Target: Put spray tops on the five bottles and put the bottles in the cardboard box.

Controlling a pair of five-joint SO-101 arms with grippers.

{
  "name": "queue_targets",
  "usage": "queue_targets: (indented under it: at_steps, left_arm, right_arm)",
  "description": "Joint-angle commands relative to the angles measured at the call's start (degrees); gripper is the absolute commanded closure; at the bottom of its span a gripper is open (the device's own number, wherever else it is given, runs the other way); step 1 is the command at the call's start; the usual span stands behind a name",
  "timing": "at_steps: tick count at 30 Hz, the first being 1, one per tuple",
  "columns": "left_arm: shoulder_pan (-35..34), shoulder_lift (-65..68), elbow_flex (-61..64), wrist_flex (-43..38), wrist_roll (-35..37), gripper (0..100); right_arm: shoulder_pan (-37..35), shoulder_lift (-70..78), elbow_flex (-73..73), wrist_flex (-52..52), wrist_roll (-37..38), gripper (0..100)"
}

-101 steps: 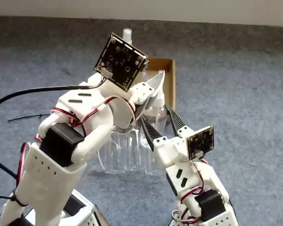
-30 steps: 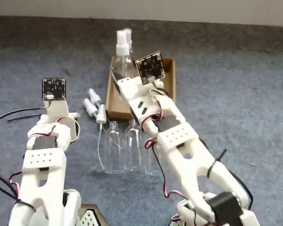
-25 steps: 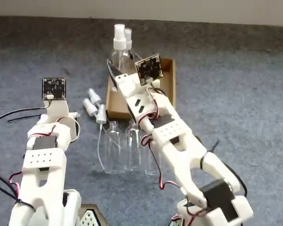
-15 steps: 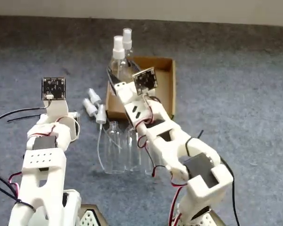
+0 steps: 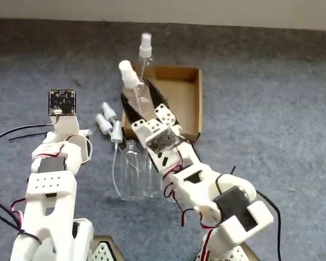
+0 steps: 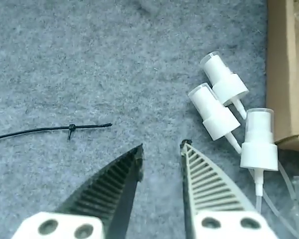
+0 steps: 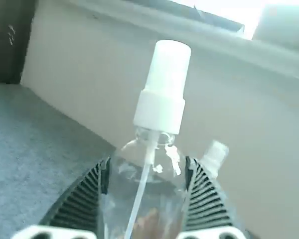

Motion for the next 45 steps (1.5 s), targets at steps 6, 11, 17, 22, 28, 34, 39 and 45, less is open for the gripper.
queue_targets:
  at_steps: [6,11,17,22,28,34,39,45]
  left_arm:
    - [0.48,-0.66,-0.13,-0.88,0.53,87]
    - [0.48,-0.66,-0.13,-0.97,0.53,87]
    - [0.48,-0.57,-0.13,-1.23,0.53,87]
    - [0.48,-0.57,-0.13,-1.23,0.53,87]
    - [0.31,-1.10,-0.57,-1.32,0.53,87]
    - [0.31,-1.71,-19.91,-0.88,0.35,87]
    - [0.13,-1.71,-37.67,8.70,0.35,87]
    - [-4.53,-1.36,-39.60,19.60,0.26,87]
  right_arm:
    - [2.86,-4.35,-5.05,4.35,-6.07,99.5]
    - [3.12,-6.73,-3.30,1.54,-5.89,99.5]
    - [6.37,-12.00,2.51,-6.99,-5.89,99.5]
    - [2.77,-18.42,10.33,-19.65,1.93,99.5]
    - [-0.04,-22.02,4.00,16.04,-8.44,99.5]
    - [-6.90,-30.02,9.36,15.08,-1.14,99.5]
    - [-8.13,-31.25,13.05,21.67,0.35,99.5]
    - [-1.71,-31.16,4.88,34.07,-7.65,99.5]
